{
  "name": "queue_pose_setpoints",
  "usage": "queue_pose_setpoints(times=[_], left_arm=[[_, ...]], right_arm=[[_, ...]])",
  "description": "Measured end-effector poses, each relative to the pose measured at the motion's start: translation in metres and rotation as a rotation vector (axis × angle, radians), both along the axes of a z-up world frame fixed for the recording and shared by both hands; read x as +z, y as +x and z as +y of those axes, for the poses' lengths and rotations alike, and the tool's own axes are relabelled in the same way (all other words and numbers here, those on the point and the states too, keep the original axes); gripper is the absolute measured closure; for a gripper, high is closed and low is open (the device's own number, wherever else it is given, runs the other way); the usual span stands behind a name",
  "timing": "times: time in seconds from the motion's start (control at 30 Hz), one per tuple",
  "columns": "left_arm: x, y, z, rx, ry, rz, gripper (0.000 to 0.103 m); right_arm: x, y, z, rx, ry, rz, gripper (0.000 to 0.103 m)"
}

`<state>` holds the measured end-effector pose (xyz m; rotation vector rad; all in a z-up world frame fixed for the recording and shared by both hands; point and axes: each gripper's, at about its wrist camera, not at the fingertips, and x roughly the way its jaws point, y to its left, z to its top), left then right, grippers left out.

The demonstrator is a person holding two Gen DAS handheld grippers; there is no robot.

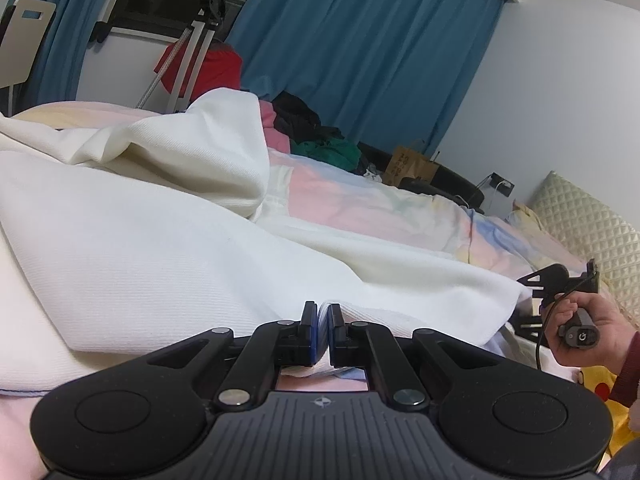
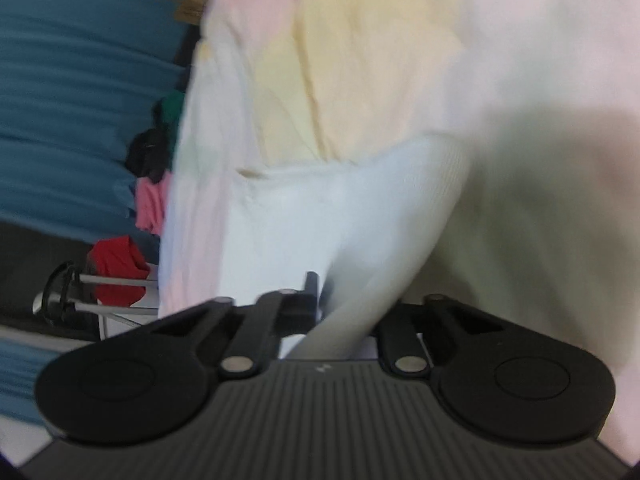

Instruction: Fold clothes

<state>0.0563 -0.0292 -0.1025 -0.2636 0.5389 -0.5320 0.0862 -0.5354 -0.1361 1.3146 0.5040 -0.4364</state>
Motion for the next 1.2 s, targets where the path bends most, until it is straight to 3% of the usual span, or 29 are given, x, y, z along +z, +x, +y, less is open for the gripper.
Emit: queue_pose_setpoints(times=[0.13,0.23,0.33,0.43,0.57,0.67,0.8,1.0,1.03,1.1,1.13,1.17,1.2], left_arm=[[0.002,0.0,-0.001,-0.027,-0.021,-0.019,0.097],[0.003,-0.001,-0.005,-0.071,-0.023,-0.026,0.095],[0.005,-0.002,-0.007,-0.101,-0.02,-0.004,0.085],[0.009,-0.006,0.001,-0.084,-0.059,0.073,0.062],[0.013,-0.014,0.034,0.017,-0.186,0.197,0.019],[0.004,-0.016,0.075,0.181,-0.35,0.336,0.014],[-0.027,-0.015,0.132,0.425,-0.569,0.518,0.015],[-0.047,-0.018,0.187,0.677,-0.828,0.514,0.022],[-0.049,-0.018,0.193,0.708,-0.856,0.513,0.029],[-0.053,-0.018,0.203,0.762,-0.891,0.521,0.057],[-0.052,-0.018,0.209,0.786,-0.882,0.523,0.067],[-0.048,-0.019,0.214,0.808,-0.857,0.521,0.087],[-0.045,-0.02,0.22,0.83,-0.831,0.519,0.087]], right_arm=[[0.025,-0.005,-0.013,-0.036,-0.143,-0.113,0.097],[0.028,-0.003,-0.021,-0.05,-0.288,-0.079,0.097],[0.006,0.004,-0.032,-0.037,-0.266,-0.01,0.097],[-0.012,0.006,-0.041,-0.042,-0.197,0.02,0.096],[-0.01,0.005,-0.04,-0.042,-0.192,0.01,0.096],[-0.005,0.0,-0.036,-0.027,-0.225,0.019,0.096],[-0.004,-0.005,-0.035,-0.024,-0.235,0.023,0.096],[-0.003,-0.007,-0.034,-0.02,-0.253,0.023,0.096],[-0.002,-0.007,-0.034,-0.018,-0.262,0.023,0.096],[-0.002,-0.006,-0.033,-0.017,-0.273,0.021,0.096],[-0.002,-0.006,-0.033,-0.017,-0.277,0.02,0.096],[-0.002,-0.006,-0.033,-0.017,-0.281,0.019,0.096],[-0.002,-0.006,-0.033,-0.019,-0.283,0.018,0.096]])
